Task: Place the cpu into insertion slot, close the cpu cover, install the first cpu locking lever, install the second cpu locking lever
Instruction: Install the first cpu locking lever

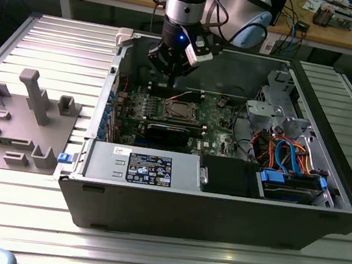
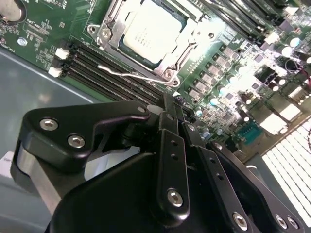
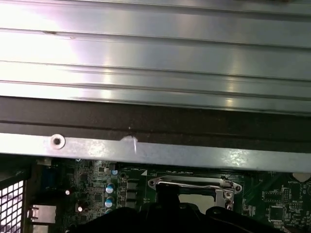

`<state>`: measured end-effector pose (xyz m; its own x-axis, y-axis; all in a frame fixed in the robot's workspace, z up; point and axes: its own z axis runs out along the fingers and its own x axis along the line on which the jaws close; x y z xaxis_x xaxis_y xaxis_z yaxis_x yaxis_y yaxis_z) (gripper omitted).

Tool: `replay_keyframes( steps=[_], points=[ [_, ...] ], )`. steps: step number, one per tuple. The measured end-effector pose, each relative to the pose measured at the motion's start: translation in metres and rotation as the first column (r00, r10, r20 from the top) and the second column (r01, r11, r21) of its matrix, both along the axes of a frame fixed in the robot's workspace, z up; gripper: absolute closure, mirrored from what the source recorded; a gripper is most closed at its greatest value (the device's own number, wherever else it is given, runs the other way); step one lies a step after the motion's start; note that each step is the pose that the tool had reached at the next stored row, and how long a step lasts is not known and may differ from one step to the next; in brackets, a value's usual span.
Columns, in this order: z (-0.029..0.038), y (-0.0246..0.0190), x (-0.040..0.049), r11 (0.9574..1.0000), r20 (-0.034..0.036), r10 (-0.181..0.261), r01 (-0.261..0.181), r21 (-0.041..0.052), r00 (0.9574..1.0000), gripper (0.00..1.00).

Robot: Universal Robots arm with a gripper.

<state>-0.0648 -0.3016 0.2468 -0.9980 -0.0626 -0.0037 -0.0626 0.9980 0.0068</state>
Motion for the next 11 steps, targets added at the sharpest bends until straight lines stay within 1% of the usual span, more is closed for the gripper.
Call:
replay_keyframes(
  steps=[1, 3, 5, 8, 11],
  points=[
    [-0.0017, 0.0001, 0.0001, 1.0, -0.0001, 0.0, 0.0, -0.0001, 1.0, 0.89],
    [-0.0072, 0.0004, 0.0007, 1.0, -0.0008, 0.0, 0.0, -0.0008, 1.0, 0.89],
    [-0.01, 0.0009, 0.0024, 1.0, -0.0011, 0.0, 0.0, -0.0031, 1.0, 0.89],
    [-0.0143, 0.0016, 0.0069, 1.0, -0.002, 0.001, -0.001, -0.0055, 1.0, 0.89],
    [-0.0186, 0.003, 0.0137, 1.0, -0.0035, 0.001, -0.001, -0.007, 1.0, 0.89]
  ],
)
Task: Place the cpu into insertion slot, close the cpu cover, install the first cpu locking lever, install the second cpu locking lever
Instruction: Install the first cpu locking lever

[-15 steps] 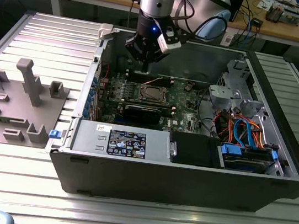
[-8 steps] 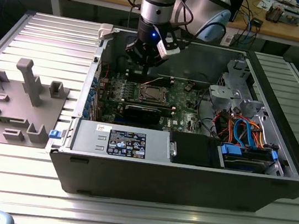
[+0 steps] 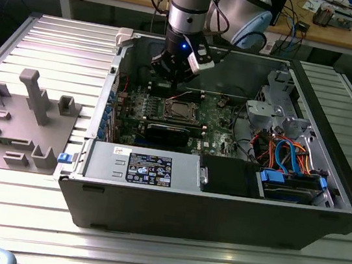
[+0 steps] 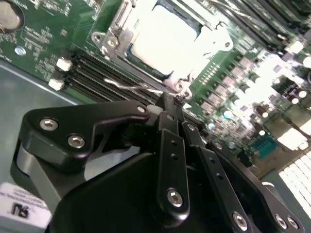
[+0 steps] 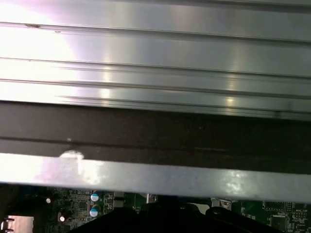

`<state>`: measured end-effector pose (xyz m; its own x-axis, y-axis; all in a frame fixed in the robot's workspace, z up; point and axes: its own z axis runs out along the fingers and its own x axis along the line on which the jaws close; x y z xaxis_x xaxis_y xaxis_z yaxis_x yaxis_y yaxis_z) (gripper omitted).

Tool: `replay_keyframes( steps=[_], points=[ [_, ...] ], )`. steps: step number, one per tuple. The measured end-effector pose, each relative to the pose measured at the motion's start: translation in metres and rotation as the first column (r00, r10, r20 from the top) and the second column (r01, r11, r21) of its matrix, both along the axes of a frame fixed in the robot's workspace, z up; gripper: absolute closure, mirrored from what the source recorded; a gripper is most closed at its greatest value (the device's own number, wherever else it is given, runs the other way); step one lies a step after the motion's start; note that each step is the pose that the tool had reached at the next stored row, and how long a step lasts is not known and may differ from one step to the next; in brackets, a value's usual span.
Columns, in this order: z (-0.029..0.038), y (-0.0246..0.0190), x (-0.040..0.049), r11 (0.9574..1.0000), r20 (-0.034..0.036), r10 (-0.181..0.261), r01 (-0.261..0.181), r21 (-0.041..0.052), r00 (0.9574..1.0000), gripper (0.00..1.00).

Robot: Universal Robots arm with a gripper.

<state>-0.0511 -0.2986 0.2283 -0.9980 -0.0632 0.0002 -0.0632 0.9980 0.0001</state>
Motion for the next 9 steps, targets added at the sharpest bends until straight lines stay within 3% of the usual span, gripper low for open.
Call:
replay_keyframes(
  steps=[9],
  points=[
    [-0.0075, 0.0019, 0.0028, 0.9999, 0.0, 0.012, -0.012, -0.0009, 0.9999, 0.89]
  ],
)
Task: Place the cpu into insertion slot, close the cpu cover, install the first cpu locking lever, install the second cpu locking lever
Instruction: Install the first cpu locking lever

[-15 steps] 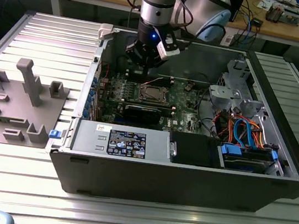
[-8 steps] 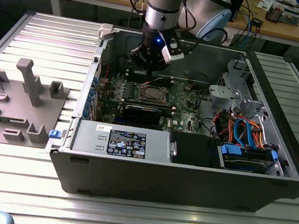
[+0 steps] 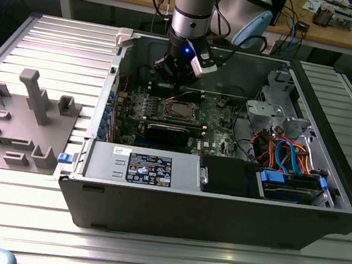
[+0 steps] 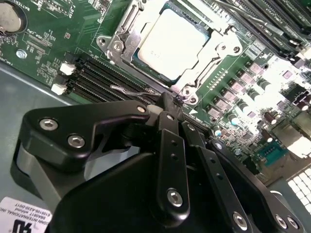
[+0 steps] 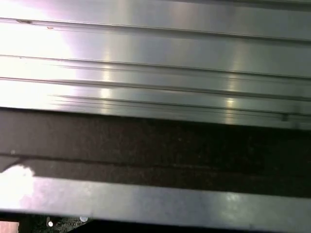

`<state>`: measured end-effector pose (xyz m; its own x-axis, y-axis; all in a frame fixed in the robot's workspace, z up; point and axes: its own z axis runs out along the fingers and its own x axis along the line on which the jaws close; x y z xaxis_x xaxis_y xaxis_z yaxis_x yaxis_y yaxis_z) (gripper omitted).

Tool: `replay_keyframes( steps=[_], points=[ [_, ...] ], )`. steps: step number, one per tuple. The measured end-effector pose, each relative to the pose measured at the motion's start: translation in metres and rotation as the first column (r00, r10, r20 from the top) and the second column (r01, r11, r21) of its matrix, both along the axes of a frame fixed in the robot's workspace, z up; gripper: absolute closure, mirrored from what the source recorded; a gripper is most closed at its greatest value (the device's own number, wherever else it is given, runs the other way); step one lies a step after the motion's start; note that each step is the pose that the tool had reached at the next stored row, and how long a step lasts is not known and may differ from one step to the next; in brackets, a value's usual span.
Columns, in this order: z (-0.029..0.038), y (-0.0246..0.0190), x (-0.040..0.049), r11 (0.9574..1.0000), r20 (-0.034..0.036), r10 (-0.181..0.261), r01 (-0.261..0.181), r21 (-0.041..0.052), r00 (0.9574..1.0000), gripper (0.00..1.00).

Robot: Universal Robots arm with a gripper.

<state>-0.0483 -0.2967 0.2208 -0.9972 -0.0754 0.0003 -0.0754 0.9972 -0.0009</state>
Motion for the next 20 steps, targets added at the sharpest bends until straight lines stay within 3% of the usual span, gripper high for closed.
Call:
replay_keyframes(
  steps=[8, 20],
  points=[
    [-0.0085, 0.0006, 0.0116, 1.0, -0.0007, 0.003, -0.003, -0.0002, 1.0, 0.89],
    [-0.0182, 0.0, 0.018, 1.0, -0.0012, 0.003, -0.003, -0.003, 1.0, 0.89]
  ],
)
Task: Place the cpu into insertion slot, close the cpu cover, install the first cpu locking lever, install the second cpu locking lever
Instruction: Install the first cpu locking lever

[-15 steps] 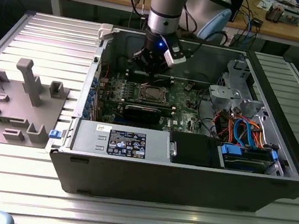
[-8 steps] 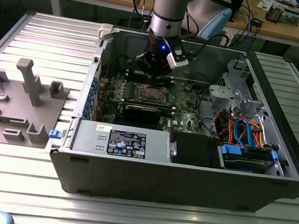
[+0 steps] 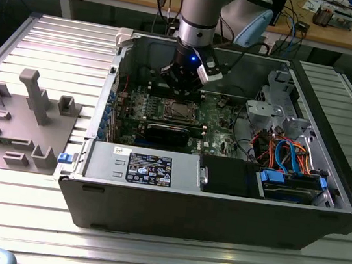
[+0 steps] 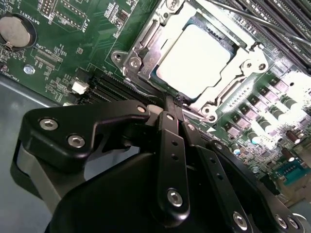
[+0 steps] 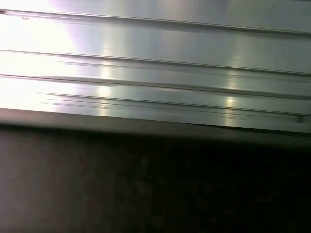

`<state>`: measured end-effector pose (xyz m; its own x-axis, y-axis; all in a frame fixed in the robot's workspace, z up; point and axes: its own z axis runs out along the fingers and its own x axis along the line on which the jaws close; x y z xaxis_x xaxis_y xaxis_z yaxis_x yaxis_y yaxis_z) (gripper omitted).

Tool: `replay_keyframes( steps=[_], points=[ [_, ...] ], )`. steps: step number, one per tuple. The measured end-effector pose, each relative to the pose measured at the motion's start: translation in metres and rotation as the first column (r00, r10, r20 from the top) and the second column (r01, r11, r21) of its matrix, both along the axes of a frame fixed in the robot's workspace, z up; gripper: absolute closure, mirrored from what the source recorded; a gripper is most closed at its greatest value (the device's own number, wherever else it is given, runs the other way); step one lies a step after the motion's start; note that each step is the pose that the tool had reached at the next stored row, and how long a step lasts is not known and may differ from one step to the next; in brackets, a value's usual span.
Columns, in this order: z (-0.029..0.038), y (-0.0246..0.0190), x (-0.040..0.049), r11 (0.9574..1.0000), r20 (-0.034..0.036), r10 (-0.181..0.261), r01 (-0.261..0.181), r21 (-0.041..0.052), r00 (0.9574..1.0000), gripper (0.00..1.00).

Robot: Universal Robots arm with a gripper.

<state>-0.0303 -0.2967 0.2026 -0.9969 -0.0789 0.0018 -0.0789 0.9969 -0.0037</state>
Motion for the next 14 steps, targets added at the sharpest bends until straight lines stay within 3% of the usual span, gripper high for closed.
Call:
replay_keyframes(
  steps=[7, 8, 14],
  points=[
    [-0.0012, -0.001, 0.0058, 1.0, 0.0001, 0.0, 0.0, 0.0003, 1.0, 0.89],
    [-0.0014, -0.001, 0.0119, 1.0, -0.0003, 0.0, 0.0, 0.0004, 1.0, 0.89],
    [-0.0023, -0.0007, 0.0244, 1.0, -0.0044, 0.002, -0.002, 0.0006, 1.0, 0.89]
  ],
)
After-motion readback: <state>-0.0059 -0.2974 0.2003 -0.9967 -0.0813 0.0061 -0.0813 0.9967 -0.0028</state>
